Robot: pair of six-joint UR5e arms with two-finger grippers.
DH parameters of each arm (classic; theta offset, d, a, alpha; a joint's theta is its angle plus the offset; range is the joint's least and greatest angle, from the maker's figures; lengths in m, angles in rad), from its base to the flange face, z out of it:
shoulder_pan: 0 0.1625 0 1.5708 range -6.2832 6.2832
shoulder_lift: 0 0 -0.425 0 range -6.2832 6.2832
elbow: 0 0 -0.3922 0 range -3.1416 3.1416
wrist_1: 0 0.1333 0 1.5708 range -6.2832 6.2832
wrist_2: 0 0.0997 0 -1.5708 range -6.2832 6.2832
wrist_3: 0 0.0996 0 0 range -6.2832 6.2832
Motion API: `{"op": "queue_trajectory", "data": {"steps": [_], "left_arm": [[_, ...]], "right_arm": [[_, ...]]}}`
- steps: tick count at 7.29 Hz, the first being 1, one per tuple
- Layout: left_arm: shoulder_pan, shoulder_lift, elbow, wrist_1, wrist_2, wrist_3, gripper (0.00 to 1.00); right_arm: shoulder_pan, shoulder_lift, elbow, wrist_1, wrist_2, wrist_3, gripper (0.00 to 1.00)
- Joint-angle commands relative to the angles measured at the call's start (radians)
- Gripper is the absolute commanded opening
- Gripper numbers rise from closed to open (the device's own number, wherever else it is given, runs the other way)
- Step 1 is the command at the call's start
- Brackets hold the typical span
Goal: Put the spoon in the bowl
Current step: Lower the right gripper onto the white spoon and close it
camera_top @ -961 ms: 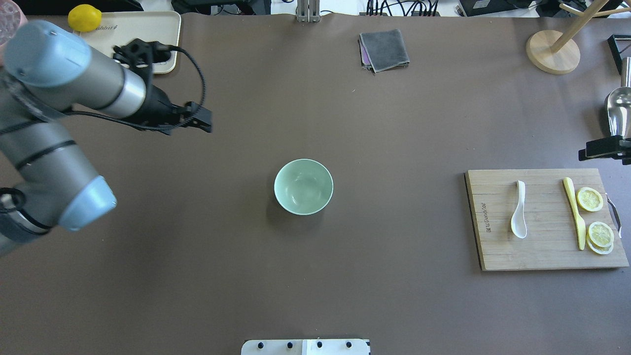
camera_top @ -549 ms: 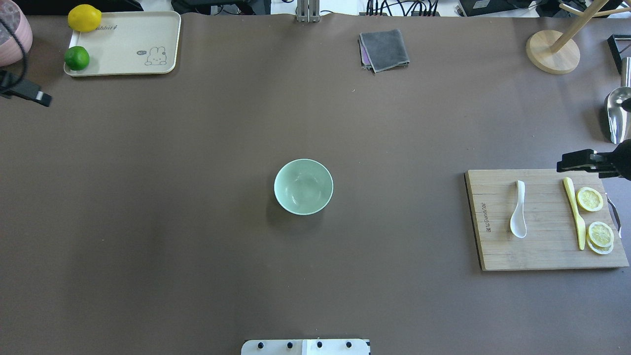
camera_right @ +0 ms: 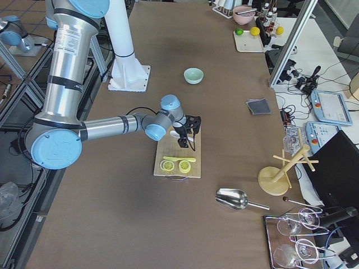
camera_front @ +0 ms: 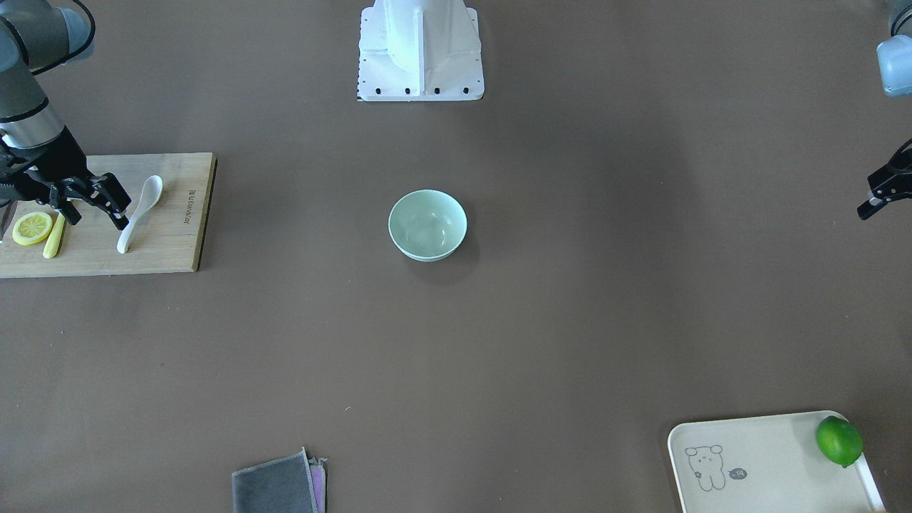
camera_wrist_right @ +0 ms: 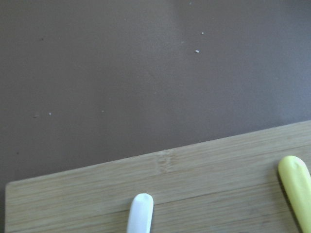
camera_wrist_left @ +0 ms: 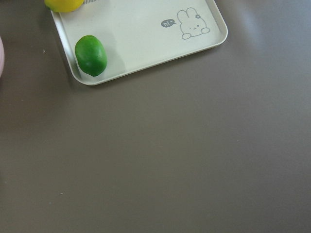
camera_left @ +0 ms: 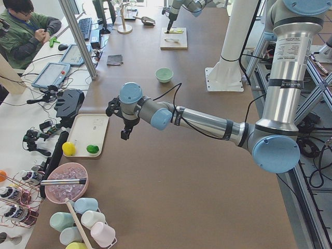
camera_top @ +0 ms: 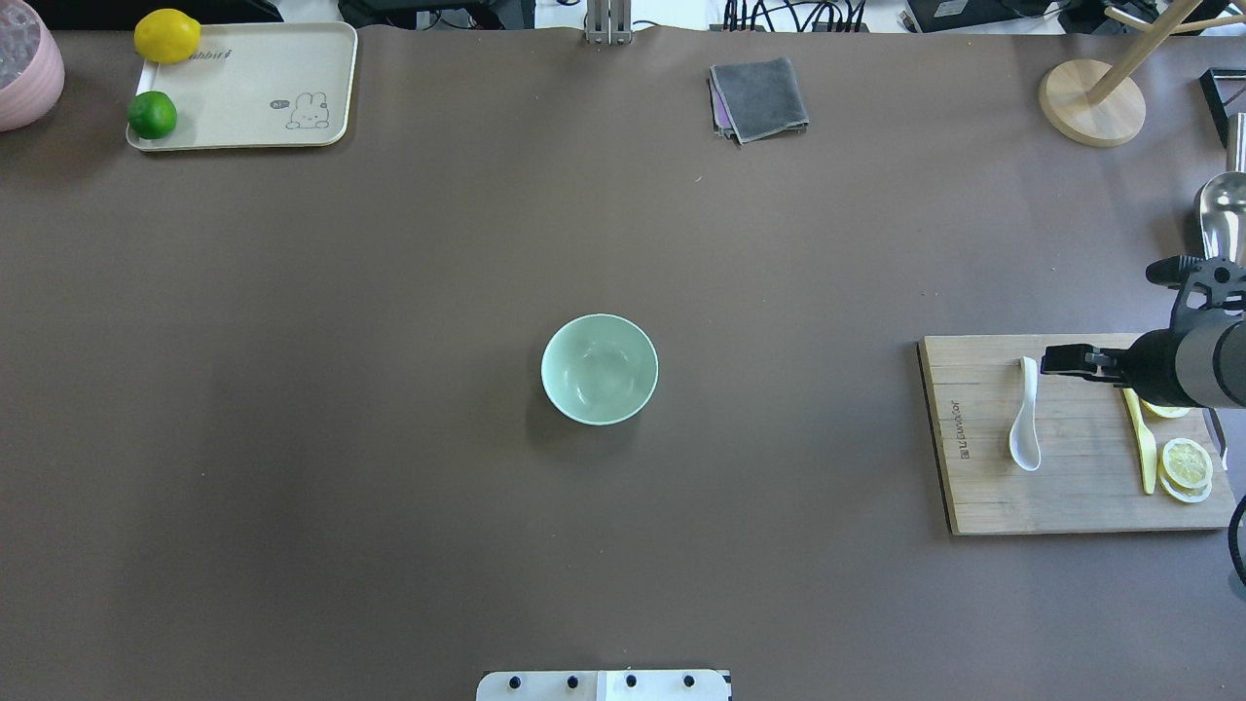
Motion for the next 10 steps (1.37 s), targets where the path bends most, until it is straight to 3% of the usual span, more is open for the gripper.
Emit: {"op": "queue_trajectory", "data": {"steps": [1, 2, 4, 6, 7, 9, 10], "left_arm": [[-0.001, 0.007, 0.002, -0.003, -0.001, 0.001, 0.98], [-0.001, 0.010, -0.001, -0.005, -0.001, 0.001, 0.98], [-0.001, 0.014, -0.002, -0.008, -0.003, -0.003, 0.98], [0.001, 0.014, -0.004, -0.008, -0.003, -0.006, 0.98], [-0.001, 0.014, -0.004, -0.008, -0.003, -0.008, 0.98], [0.001, 0.014, -0.004, -0.008, -0.003, -0.008, 0.98], [0.002, 0.014, -0.002, -0.008, -0.003, -0.009, 0.98]], "right_arm": [[-0.026, 0.030, -0.019, 0.029, -0.021, 0.058, 0.79], [-0.029, 0.028, -0.018, 0.026, -0.022, 0.058, 0.75], [-0.053, 0.020, -0.018, 0.026, -0.051, 0.078, 0.53], [-0.069, 0.019, -0.012, 0.027, -0.059, 0.096, 0.24], [-0.069, 0.017, -0.003, 0.027, -0.058, 0.096, 0.00], [-0.069, 0.017, 0.021, 0.024, -0.055, 0.098, 0.00], [-0.072, 0.033, 0.093, -0.058, -0.050, 0.105, 0.00]]}}
